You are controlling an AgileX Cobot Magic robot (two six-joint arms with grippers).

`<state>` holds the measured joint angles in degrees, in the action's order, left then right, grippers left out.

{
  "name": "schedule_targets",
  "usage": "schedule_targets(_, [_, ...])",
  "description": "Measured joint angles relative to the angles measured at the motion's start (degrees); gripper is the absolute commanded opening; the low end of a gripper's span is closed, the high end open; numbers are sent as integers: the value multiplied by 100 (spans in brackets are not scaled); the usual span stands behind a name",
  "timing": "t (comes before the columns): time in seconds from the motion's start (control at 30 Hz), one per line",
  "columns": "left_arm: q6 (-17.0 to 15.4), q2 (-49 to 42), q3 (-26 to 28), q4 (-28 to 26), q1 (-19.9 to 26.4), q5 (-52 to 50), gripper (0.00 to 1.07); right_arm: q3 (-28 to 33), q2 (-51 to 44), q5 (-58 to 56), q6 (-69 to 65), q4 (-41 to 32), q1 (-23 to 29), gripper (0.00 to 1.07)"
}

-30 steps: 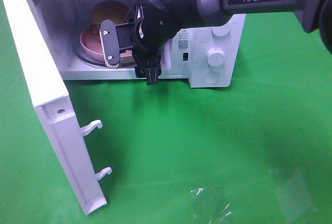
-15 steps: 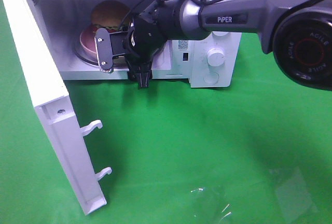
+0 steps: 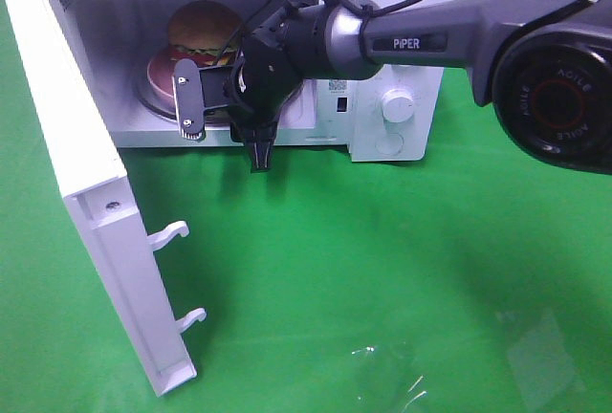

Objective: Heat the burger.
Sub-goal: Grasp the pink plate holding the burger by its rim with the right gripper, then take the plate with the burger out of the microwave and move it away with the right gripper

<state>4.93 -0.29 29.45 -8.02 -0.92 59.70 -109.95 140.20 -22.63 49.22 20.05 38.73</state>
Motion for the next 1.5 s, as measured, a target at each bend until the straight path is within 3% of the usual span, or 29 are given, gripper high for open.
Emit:
schedule_targets(0.03, [0, 0, 0, 0, 0, 0, 100, 0, -11, -69, 0, -86, 34, 16])
schedule_targets(0.13, [0, 0, 0, 0, 0, 0, 100, 0, -29, -97, 0, -92, 52, 13])
schedule_targets(0.2, [0, 0, 0, 0, 0, 0, 100, 0, -80, -143, 6, -92, 92, 1])
schedule_targets(0.83, [0, 0, 0, 0, 0, 0, 100, 86, -407, -705, 189, -74, 126, 0])
schedule_targets(1.2, [0, 0, 0, 0, 0, 0, 100, 1564, -1215, 6, 802, 34, 126, 0])
schedule_targets(1.5, [0, 0, 0, 0, 0, 0, 100, 2355, -1702, 544, 825, 246, 143, 0])
